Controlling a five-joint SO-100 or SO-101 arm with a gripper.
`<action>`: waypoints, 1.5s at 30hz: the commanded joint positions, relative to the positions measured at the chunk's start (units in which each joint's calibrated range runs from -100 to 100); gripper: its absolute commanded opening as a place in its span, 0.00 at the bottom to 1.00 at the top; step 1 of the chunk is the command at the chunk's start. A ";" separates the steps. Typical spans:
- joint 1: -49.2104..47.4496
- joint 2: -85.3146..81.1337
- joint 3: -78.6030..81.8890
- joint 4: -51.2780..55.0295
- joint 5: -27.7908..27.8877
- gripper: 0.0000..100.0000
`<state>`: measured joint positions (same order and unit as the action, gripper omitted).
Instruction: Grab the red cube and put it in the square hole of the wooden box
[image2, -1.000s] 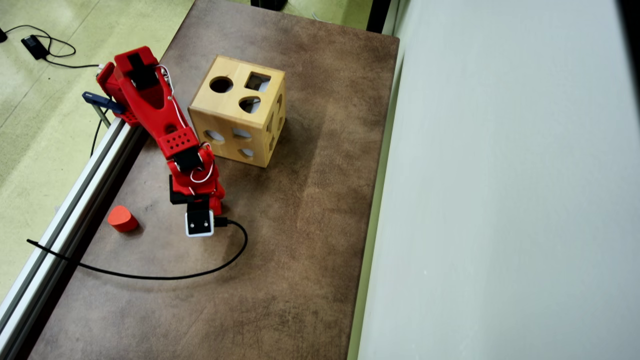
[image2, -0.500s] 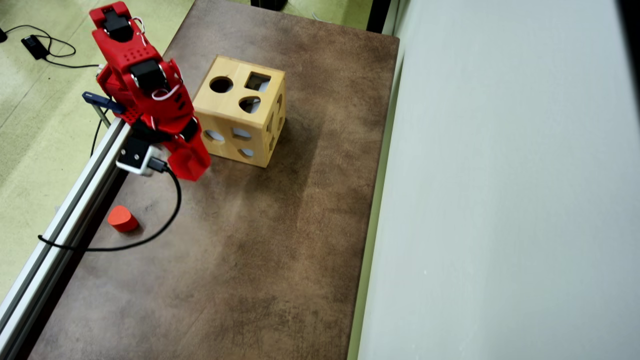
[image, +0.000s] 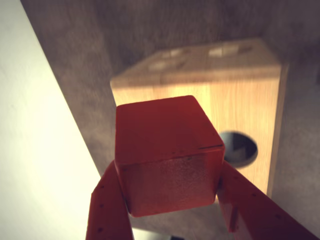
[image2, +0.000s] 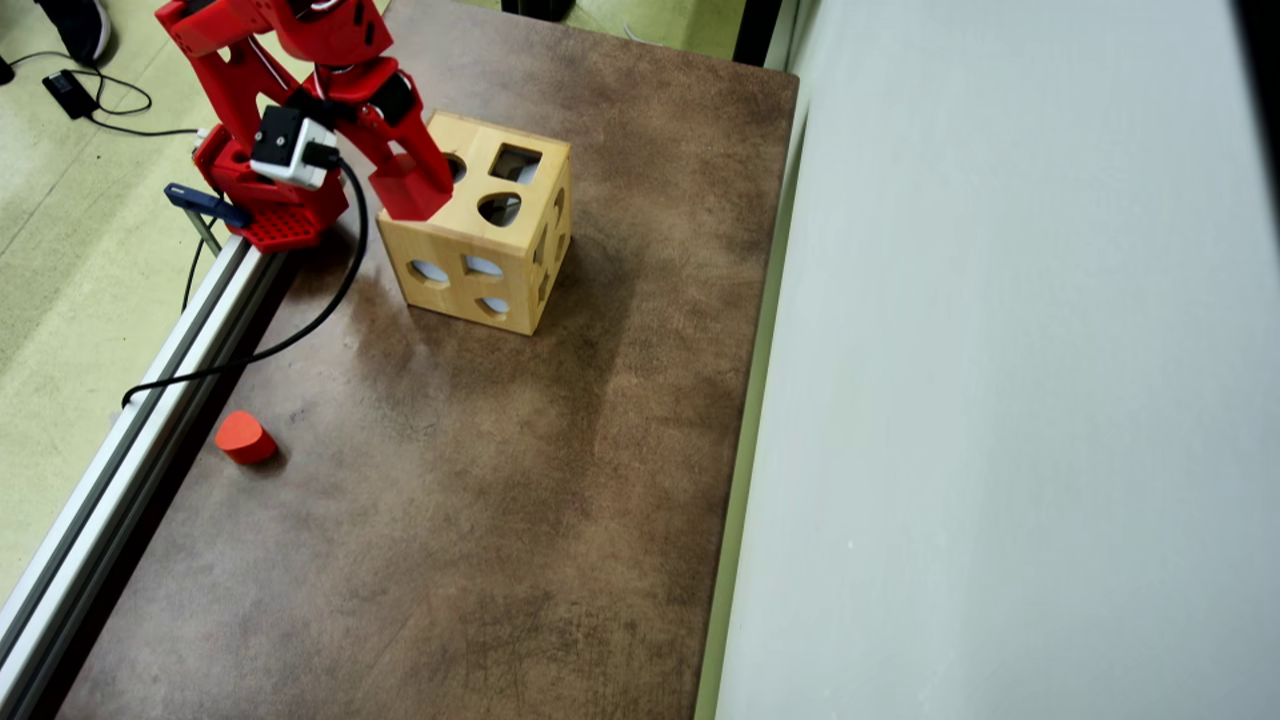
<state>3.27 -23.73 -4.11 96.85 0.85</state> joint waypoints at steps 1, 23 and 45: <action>-5.13 1.27 -2.60 -0.47 -2.78 0.02; -15.97 16.98 -2.60 -9.00 -7.23 0.02; -19.32 20.97 -2.51 -9.08 -8.94 0.02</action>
<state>-15.70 -2.37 -4.11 88.54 -7.94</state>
